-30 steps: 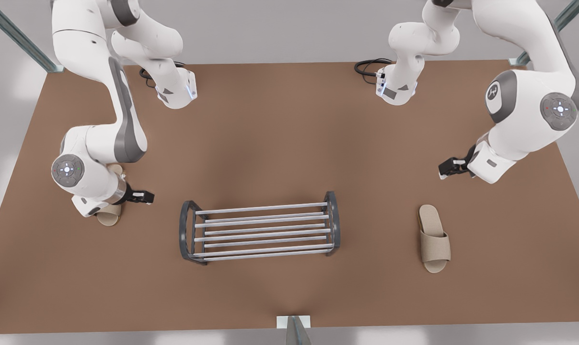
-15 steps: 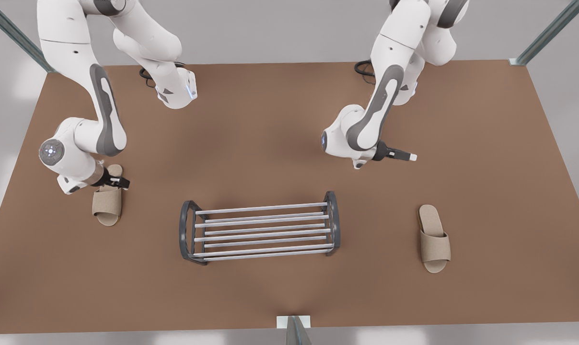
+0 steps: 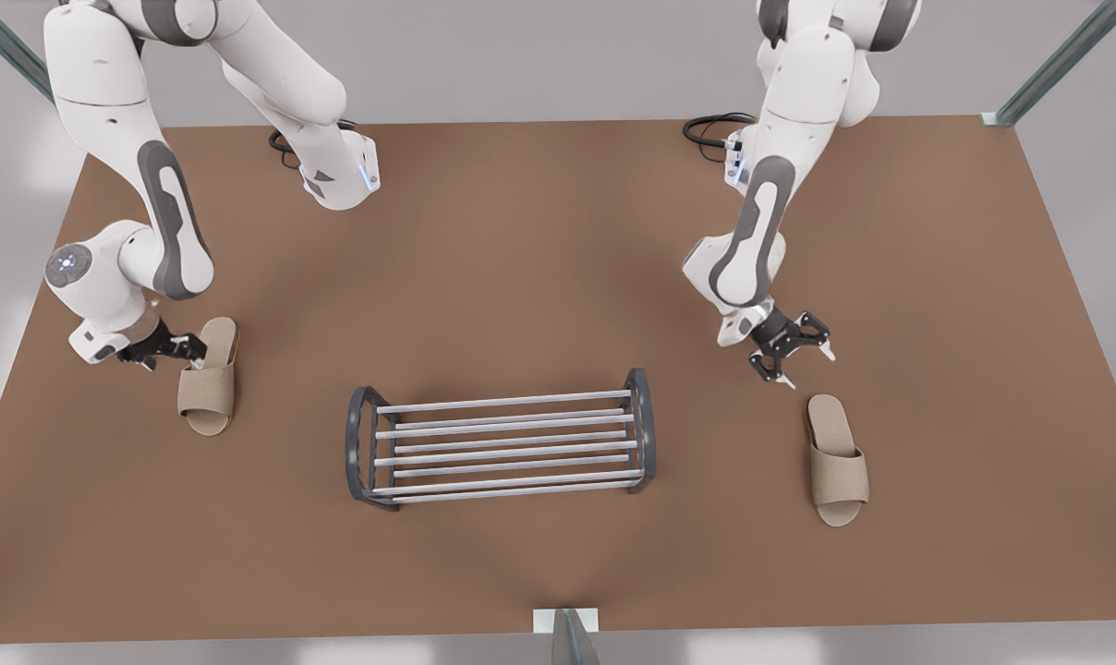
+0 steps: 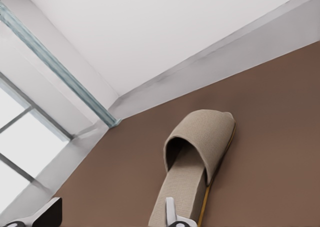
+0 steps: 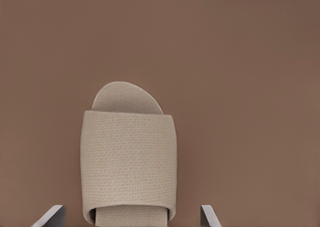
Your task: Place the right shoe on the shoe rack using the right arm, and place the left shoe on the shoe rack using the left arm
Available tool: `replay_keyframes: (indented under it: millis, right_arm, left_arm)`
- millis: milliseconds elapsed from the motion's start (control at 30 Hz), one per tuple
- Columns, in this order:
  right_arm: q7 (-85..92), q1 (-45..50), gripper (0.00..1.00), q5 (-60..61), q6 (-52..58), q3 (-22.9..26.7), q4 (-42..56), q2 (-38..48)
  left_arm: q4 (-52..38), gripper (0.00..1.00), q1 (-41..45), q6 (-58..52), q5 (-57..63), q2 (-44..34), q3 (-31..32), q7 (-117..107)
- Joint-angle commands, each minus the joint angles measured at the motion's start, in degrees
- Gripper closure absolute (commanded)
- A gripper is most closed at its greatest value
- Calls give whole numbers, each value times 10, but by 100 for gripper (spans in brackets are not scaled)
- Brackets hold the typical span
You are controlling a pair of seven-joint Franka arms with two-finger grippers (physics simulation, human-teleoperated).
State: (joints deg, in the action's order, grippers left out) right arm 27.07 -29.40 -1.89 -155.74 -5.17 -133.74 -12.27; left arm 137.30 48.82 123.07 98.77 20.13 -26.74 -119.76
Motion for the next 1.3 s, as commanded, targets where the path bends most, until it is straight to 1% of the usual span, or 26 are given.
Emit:
replay_keyframes:
  millis: [0,33,67,100,133,167,267,367,433,667,967,1233,1267]
  right_arm:
    - [285,-7,0,7,-72,0,1,-9]
    - [285,-6,0,7,-73,-2,-1,-9]
    - [285,-30,0,8,-73,-32,-5,-8]
    - [285,-59,0,8,-73,-60,-6,-8]
    - [285,-80,0,8,-73,-81,-7,-9]
    - [286,-80,0,8,-73,-82,-8,-8]
    - [289,-81,0,8,-73,-81,-6,-10]
    - [294,-102,0,8,-90,-82,-28,-15]
    - [300,-111,0,8,-101,-81,-37,-21]
    - [311,-117,0,8,-131,-85,-42,-62]
    - [309,-116,0,8,-156,-98,-38,-87]
    - [304,-114,0,8,-193,-102,-29,-112]
    - [304,-116,0,9,-193,-110,-28,-114]
  left_arm:
    - [9,0,0,89,149,10,-14,-1001]
    - [8,0,0,103,192,35,-17,-1013]
    - [8,0,-8,103,227,54,-17,-1024]
    - [8,0,-8,104,237,61,-17,-1023]
    - [7,0,-9,108,275,65,-17,-1023]
    - [5,0,-28,117,331,66,-17,-1024]
    - [-5,0,-63,117,418,76,-17,-1024]
    - [-62,0,-97,117,463,125,-16,-1021]
    - [-101,0,-100,125,468,154,-16,-1020]
    - [-165,0,-117,152,475,191,-13,-1026]
    - [-205,0,-145,168,484,241,-12,-1025]
    - [-243,0,-154,189,484,257,-12,-1024]
    - [-245,0,-154,190,484,257,-12,-1025]
